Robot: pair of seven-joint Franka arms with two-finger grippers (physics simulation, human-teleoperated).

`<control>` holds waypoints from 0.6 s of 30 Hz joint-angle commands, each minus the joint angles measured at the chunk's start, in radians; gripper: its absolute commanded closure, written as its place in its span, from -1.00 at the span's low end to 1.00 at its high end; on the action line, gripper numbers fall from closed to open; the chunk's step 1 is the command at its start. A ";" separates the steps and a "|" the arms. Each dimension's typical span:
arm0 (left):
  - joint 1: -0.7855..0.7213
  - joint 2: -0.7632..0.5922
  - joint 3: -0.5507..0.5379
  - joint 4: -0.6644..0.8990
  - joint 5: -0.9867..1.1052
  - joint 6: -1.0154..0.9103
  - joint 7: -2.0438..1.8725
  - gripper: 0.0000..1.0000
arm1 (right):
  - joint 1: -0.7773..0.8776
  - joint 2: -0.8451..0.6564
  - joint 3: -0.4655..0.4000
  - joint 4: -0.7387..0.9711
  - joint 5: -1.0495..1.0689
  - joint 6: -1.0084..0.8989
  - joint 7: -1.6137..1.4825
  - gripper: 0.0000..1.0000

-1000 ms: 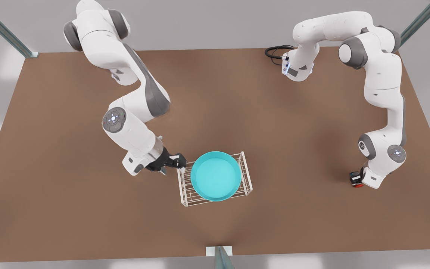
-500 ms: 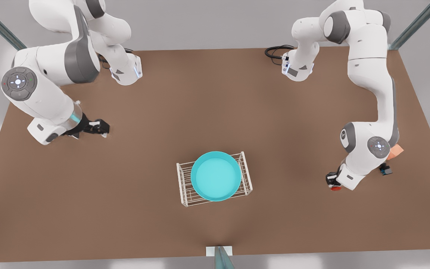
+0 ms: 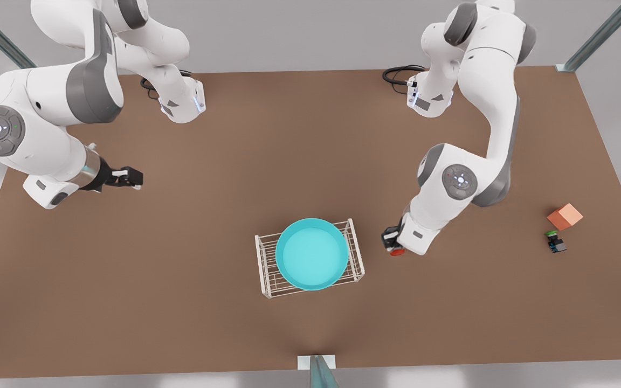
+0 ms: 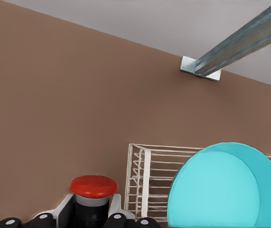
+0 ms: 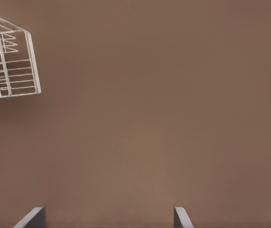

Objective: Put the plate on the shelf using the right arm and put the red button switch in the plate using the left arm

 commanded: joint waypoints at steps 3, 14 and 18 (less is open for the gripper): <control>-0.085 0.053 -0.005 0.028 0.004 0.270 -0.939 0.06 | -0.005 -0.002 -0.009 0.002 0.021 0.002 -0.052 -1.00; -0.233 0.218 0.005 0.098 0.150 0.512 -1.129 -1.00 | -0.012 0.000 -0.006 0.002 0.021 0.005 -0.053 -1.00; -0.116 0.091 -0.005 0.080 0.126 0.031 -0.693 -1.00 | -0.012 0.001 -0.006 0.002 0.022 0.004 -0.052 -1.00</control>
